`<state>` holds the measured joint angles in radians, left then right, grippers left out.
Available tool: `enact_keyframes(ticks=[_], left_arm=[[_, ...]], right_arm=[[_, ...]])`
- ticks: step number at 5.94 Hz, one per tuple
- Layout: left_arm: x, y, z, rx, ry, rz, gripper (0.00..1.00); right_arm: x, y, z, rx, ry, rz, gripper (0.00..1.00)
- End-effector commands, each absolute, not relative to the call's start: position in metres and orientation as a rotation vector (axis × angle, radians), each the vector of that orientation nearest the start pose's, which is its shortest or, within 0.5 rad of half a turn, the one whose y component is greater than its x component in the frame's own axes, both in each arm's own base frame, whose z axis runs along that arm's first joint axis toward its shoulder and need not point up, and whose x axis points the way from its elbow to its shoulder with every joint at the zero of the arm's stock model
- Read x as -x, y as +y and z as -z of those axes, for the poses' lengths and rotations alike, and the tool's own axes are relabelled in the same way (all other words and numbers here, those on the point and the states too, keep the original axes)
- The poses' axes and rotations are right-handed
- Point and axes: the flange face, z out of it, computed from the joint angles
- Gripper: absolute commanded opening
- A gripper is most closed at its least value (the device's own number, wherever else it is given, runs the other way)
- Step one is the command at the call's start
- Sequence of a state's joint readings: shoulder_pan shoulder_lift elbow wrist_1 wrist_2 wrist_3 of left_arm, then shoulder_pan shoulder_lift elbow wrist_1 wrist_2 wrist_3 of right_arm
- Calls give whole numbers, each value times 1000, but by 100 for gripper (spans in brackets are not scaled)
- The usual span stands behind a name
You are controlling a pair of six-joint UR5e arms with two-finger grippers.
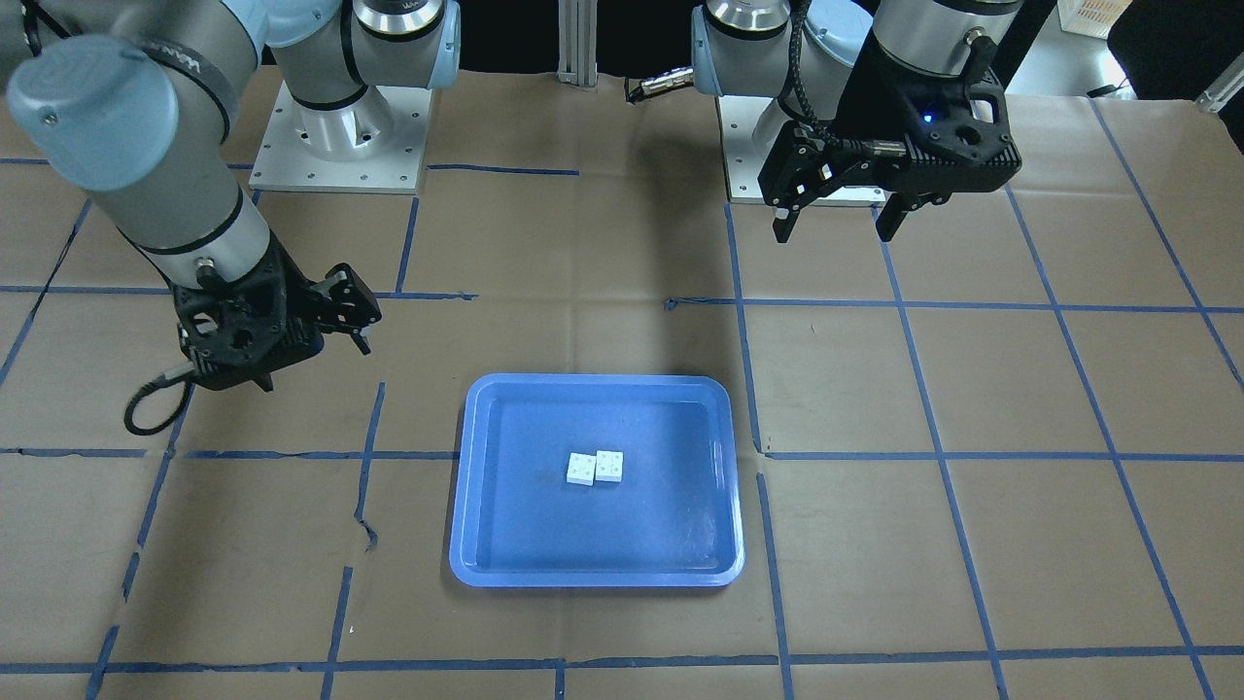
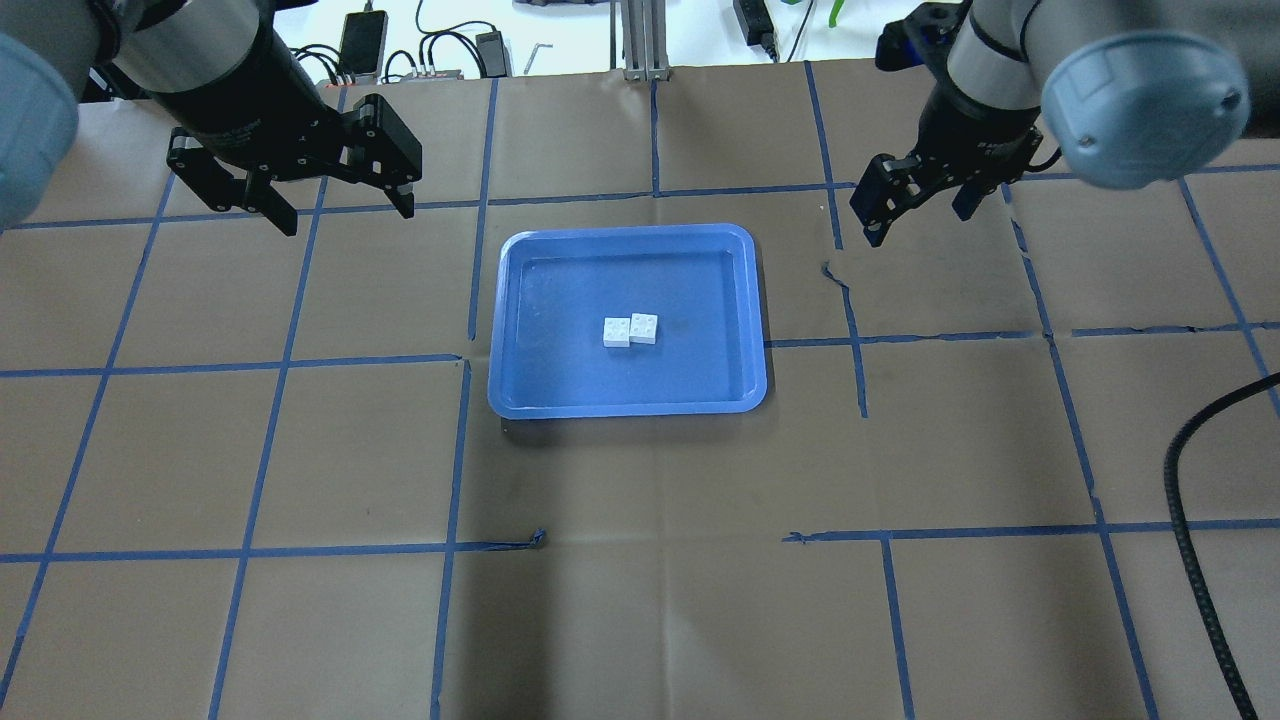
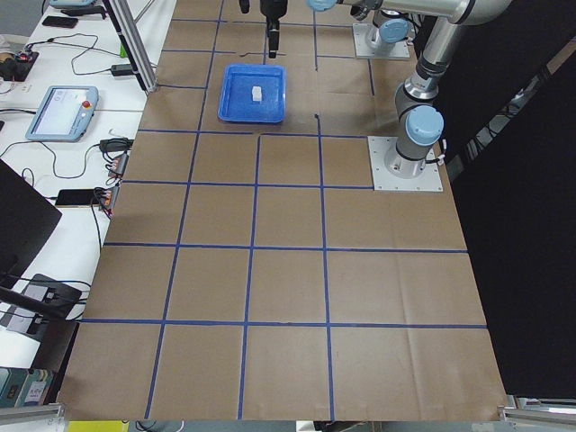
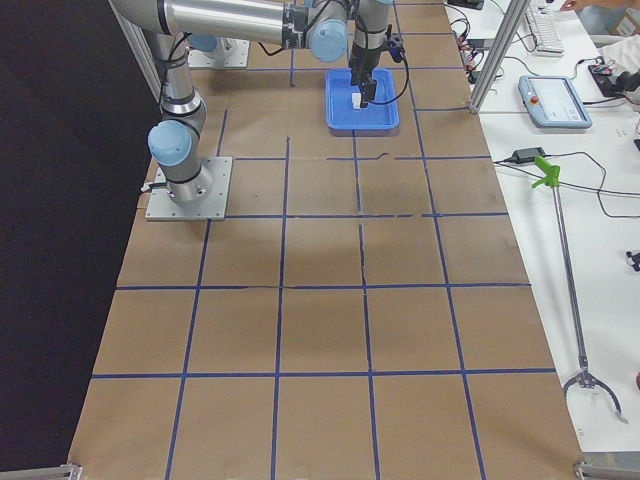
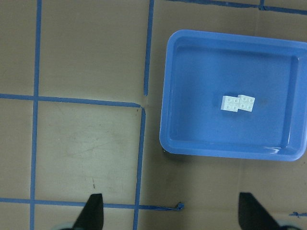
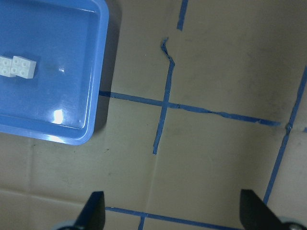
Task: Assemble white blocks and place on blue tray
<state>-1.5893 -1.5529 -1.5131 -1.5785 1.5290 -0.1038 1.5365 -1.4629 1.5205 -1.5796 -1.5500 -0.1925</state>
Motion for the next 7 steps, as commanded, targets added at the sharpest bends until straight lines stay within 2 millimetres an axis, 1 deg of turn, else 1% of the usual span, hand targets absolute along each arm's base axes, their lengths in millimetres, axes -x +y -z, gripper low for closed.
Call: enact_keyframes(ticks=[1, 2, 3, 4, 7], left_arm=[[146, -487, -524, 132, 3183, 101, 99], [146, -487, -524, 132, 3183, 101, 99], [146, -487, -524, 132, 3183, 101, 99], [146, -487, -524, 132, 3183, 103, 99], [145, -487, -524, 137, 3182, 103, 99]], right_arm=[[-124, -506, -510, 7, 3118, -45, 100], [-127, -499, -510, -15, 3109, -45, 100], [-127, -492, -498, -1, 3107, -80, 100], [-126, -489, -496, -1, 3108, -73, 100], [-126, -490, -495, -1, 3109, -75, 100]])
